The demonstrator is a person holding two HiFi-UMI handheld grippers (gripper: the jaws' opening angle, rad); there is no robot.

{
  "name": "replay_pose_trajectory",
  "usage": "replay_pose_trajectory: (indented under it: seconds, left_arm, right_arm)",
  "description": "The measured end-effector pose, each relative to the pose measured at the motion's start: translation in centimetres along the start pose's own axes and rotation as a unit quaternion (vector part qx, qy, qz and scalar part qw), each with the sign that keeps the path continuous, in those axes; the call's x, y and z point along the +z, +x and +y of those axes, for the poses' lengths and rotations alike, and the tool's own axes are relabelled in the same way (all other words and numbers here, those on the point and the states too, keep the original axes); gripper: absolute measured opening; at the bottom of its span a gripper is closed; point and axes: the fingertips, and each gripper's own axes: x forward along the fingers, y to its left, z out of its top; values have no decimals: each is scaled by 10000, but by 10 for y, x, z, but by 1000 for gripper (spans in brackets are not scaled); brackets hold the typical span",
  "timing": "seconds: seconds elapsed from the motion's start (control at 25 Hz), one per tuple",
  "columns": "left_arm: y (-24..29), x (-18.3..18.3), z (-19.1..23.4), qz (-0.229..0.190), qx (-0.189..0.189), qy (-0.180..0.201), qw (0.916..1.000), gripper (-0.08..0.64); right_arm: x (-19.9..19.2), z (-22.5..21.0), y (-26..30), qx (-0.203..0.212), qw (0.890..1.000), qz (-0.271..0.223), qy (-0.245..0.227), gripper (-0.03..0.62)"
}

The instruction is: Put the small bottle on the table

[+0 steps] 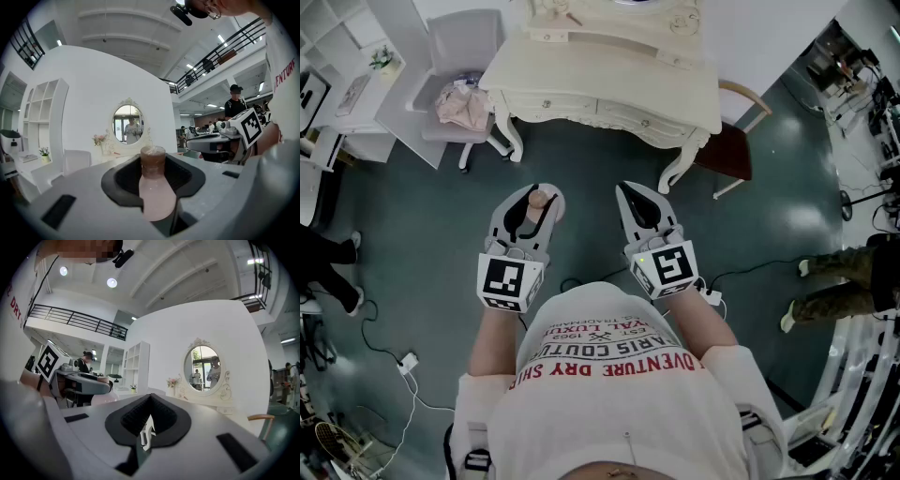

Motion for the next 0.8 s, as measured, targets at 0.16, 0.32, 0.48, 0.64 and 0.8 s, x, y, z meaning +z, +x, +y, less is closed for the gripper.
replay_pose_trajectory:
  seconds: [0.16,0.32,0.48,0.64,0.8]
  left_arm:
    - [6,0,-6,-10,4,-6,10000,144]
    - [13,1,-12,8,17,14,10000,144]
    - [22,0,-20,17,29,15,10000,144]
    - [34,-5,-32,16,26,7,10000,144]
    - [47,-8,-39,30,1,-71,10000,144]
  right_arm:
    - [-3,-7,-3,22,10000,8,-10,-2]
    - [-5,-17,-6,28,10000,17,15,-2]
    - [-8,-30,-11,-13,9999,-29,107,-2]
    - [-15,-44,-16,43,9998,-109,180,-2]
    - [-25,-55,-17,67,9998,-4,183,-2]
